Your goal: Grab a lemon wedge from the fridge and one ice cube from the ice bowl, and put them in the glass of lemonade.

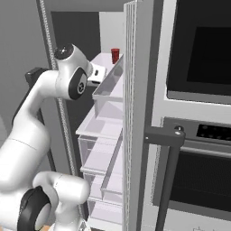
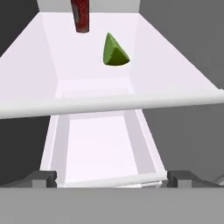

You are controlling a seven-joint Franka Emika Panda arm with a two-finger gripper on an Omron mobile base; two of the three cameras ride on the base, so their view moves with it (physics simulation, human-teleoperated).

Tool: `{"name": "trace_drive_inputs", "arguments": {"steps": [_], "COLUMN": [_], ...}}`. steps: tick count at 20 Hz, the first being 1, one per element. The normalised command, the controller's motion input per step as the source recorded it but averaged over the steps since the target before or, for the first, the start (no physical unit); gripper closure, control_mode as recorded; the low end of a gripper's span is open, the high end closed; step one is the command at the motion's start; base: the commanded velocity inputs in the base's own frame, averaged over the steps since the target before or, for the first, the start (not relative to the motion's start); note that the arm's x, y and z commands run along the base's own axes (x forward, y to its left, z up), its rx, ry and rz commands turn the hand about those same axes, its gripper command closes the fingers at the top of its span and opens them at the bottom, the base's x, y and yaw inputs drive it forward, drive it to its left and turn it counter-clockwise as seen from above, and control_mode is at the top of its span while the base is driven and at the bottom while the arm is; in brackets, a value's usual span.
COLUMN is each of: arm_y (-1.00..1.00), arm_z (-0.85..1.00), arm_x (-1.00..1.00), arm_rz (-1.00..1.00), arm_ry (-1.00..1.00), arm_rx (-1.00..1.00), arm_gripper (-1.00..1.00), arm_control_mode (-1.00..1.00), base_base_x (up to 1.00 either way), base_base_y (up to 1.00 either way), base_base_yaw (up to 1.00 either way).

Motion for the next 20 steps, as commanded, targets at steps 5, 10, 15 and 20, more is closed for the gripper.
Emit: {"name": "trace_drive_inputs", "arguments": {"steps": [5, 10, 15, 20], "arm_y": [-0.09, -0.03, -0.08, -0.15], "arm_z": [0.13, 0.08, 0.00, 0.00], "arm_x": [0.39, 0.39, 0.40, 0.36], "arm_rz": [0.00, 0.00, 0.00, 0.00], "arm_ry": [0.00, 0.00, 0.00, 0.00], "arm_rx": [0.00, 0.00, 0.00, 0.00], "arm_gripper": [-1.00, -1.00, -1.00, -1.00], "arm_control_mode": [-1.00, -1.00, -1.00, -1.00], "base_base_x": [0.00, 0.00, 0.00, 0.00], "base_base_y": [0.00, 0.00, 0.00, 0.00], "base_base_yaw": [0.00, 0.00, 0.00, 0.00]}}
